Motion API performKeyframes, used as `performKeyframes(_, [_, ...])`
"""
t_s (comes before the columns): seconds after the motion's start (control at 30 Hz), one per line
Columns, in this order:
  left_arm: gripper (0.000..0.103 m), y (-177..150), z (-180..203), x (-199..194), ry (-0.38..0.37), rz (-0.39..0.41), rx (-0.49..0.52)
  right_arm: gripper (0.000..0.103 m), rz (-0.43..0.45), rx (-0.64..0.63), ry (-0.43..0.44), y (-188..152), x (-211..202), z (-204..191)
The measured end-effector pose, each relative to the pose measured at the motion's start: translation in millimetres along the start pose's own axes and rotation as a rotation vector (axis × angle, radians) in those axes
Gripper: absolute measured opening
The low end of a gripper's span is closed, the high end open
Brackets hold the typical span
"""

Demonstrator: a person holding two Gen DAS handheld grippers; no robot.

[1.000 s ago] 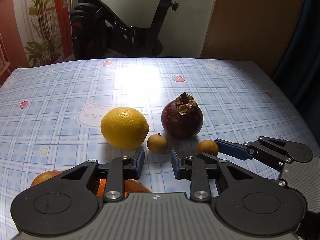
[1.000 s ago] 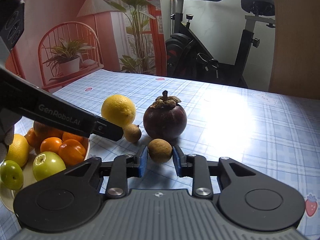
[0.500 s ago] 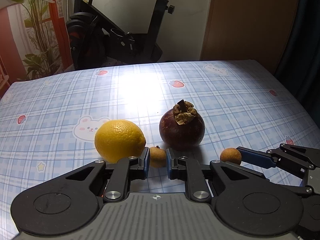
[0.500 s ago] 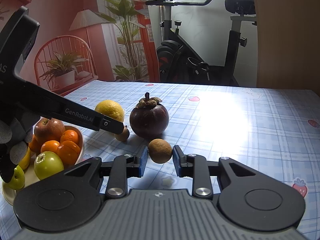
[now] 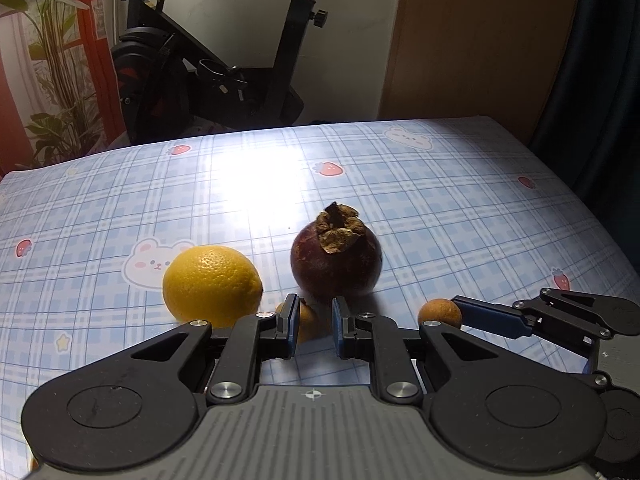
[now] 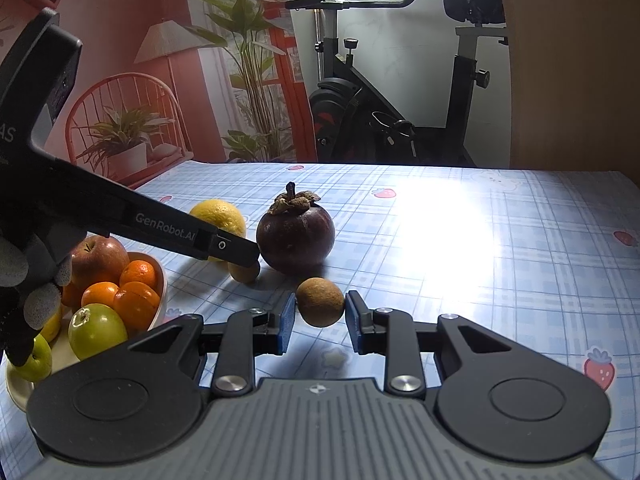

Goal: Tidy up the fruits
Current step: 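Lift the small brown fruit in the left tool while the right tool holds its fruit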

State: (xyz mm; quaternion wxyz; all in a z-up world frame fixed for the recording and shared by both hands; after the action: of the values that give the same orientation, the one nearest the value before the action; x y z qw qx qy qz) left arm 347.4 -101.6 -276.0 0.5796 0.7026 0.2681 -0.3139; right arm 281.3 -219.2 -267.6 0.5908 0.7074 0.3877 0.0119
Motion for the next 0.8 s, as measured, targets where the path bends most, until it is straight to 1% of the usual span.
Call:
performKeyframes(0.1, [0.019, -8, 13, -6, -0.062, -0.019, 0.011, 0.030, 0.004, 0.009, -0.004, 0, -2, 1])
performKeyframes(0.2, [0.019, -12, 14, -18, -0.062, 0.017, 0.001, 0.030, 0.005, 0.009, -0.005, -2, -5, 1])
performKeyframes(0.23, [0.019, -12, 12, -21, -0.050, 0.028, -0.004, 0.030, 0.005, 0.009, -0.003, -3, -5, 0])
performKeyframes(0.3, [0.020, -11, 4, -23, -0.005, 0.049, -0.016, 0.030, 0.006, 0.010, -0.004, -3, -6, 0])
performKeyframes(0.33, [0.020, -9, 0, -22, 0.014, 0.044, -0.028, 0.030, 0.005, 0.010, -0.004, -3, -5, 0])
performKeyframes(0.4, [0.020, -8, -6, -19, 0.007, 0.022, -0.051, 0.030, 0.007, 0.010, -0.003, -3, -6, 0])
performKeyframes(0.53, [0.020, -7, -8, -14, 0.024, 0.016, -0.051, 0.030, 0.009, 0.014, 0.000, -2, -4, 1])
performKeyframes(0.7, [0.020, -7, -11, -4, 0.089, -0.015, -0.061, 0.030, 0.012, 0.016, 0.003, -3, -5, 1])
performKeyframes(0.8, [0.020, -5, -12, -1, 0.093, -0.029, -0.076, 0.030, 0.011, 0.016, 0.006, -3, -5, 0])
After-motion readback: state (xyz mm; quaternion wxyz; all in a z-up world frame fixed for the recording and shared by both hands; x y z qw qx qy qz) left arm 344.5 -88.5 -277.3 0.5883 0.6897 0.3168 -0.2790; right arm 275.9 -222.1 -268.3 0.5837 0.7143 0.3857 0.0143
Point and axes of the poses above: each gripper's, at about its wrist camera, not at the fingertips, and x roughly the way its jaws point, z to its right, y to its top, the point moved 8 cm from there along x, roughly the way its jaws point, and after that the axes turned 12 degrees about y, right-handed, at the moved point
